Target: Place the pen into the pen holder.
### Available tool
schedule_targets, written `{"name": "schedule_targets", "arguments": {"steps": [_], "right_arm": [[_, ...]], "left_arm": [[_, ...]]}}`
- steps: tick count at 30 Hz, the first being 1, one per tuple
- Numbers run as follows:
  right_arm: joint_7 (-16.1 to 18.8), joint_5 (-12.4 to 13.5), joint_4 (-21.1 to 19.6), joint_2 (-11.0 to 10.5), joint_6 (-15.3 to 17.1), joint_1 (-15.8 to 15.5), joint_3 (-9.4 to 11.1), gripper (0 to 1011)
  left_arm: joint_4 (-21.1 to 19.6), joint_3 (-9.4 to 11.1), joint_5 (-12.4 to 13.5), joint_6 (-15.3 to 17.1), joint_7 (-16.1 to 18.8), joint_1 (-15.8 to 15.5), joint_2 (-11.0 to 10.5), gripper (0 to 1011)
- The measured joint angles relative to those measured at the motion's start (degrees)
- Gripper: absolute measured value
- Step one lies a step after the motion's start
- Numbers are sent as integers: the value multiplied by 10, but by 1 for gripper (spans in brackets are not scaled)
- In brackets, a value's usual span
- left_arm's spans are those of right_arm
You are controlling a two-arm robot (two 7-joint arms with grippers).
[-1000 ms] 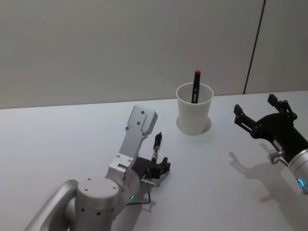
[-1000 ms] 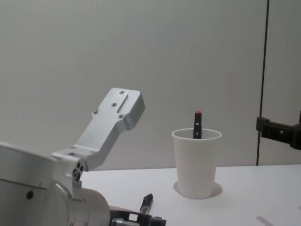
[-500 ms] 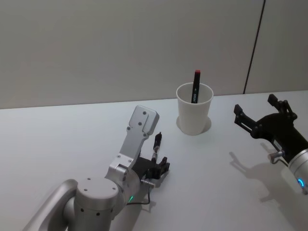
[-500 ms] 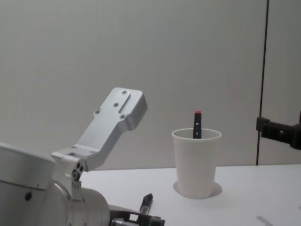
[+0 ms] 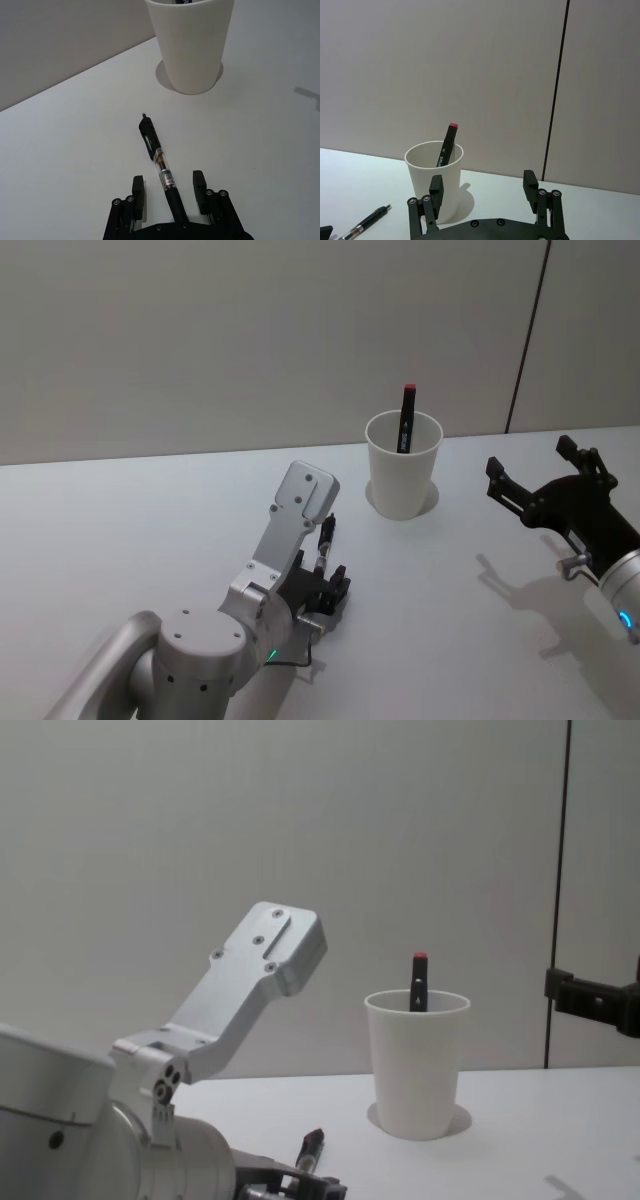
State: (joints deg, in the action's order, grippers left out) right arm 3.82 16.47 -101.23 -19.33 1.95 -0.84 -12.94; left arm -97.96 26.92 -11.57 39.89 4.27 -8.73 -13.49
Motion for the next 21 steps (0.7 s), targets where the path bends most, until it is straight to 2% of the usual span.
{"name": "schedule_targets", "arguments": {"steps": [15,20,21], "right_arm": [[0,0,0,0,0,0,0,1002],[0,0,0,0,0,0,0,1002],[0,0,0,0,0,0,0,1002]], "left_arm": [[-2,1,9,1,-9,0,-2,450],[-2,1,10,2,-11,0,-2,367],[-2,1,10,2,-11,0,-2,318]]}}
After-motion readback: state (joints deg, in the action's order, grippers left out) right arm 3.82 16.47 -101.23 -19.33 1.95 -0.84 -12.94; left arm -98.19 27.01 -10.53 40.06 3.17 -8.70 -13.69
